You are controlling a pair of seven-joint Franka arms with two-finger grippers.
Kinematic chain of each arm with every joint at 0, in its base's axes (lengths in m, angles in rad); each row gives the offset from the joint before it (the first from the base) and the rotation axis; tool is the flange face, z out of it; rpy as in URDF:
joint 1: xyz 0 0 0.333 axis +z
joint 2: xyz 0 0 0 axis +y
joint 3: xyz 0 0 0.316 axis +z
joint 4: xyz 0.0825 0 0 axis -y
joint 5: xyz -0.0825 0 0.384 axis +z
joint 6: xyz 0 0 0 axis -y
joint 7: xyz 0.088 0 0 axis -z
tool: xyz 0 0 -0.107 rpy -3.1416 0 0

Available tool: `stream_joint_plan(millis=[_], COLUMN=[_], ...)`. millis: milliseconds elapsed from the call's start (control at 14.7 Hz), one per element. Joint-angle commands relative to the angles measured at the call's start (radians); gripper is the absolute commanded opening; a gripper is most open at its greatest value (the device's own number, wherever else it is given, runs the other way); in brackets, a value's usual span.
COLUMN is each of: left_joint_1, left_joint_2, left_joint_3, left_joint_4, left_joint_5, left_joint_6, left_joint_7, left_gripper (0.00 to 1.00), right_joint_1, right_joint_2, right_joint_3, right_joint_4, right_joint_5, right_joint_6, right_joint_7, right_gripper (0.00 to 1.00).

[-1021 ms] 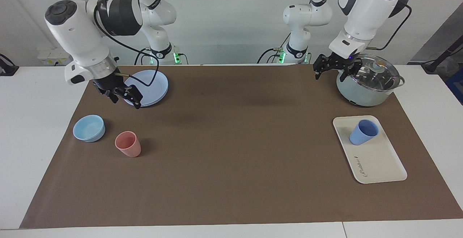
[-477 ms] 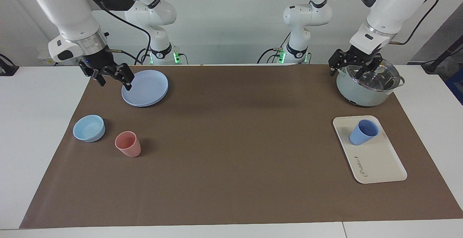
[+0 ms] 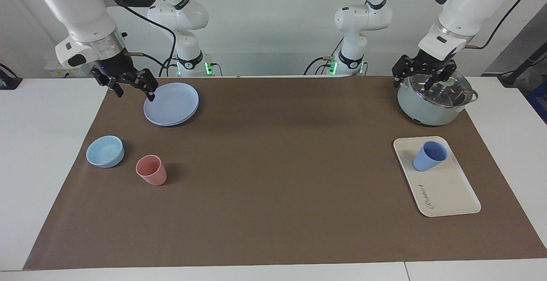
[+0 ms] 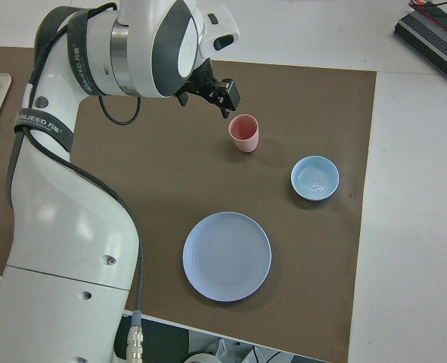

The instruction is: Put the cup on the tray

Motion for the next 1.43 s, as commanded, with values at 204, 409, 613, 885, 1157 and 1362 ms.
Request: stream_joint_plan(millis=[204, 409, 613, 885, 1157, 1362], left_joint_1=[-0.010, -0.010, -0.010, -0.008, -0.008, -0.008], left_joint_2=[0.008, 0.009, 0.006, 0.002, 0.000, -0.001], left_joint_3=[-0.014, -0.016, -0.020, -0.023, -0.023, -0.023], left_joint_4=[0.042, 0.043, 0.045, 0.039, 0.030, 0.028], left_joint_5=[0.104, 0.047, 0.047, 0.044, 0.044, 0.044], left_joint_6=[-0.046, -0.040, -0.047, -0.041, -0.037, -0.037], left_joint_7=[0.006, -0.050, -0.051, -0.046, -0.043, -0.043], left_gripper=[1.00, 1.00, 1.00, 1.00, 1.00, 1.00], right_joint_1=[-0.009, -0.009, -0.014, -0.014, -0.014, -0.014], right_joint_2=[-0.016, -0.020, -0.020, -0.020, -0.020, -0.020], right_joint_3=[0.010, 0.010, 0.010, 0.010, 0.010, 0.010], right_joint_4=[-0.015, -0.015, -0.015, -0.015, -0.015, -0.015], right_joint_5=[0.004, 0.004, 0.004, 0.004, 0.004, 0.004], right_joint_6=[-0.019, -0.033, -0.033, -0.030, -0.031, -0.031], right_joint_7=[-0.024, -0.023, -0.023, -0.015, -0.015, -0.015], right_gripper=[0.99, 0.99, 0.99, 0.99, 1.00, 0.99])
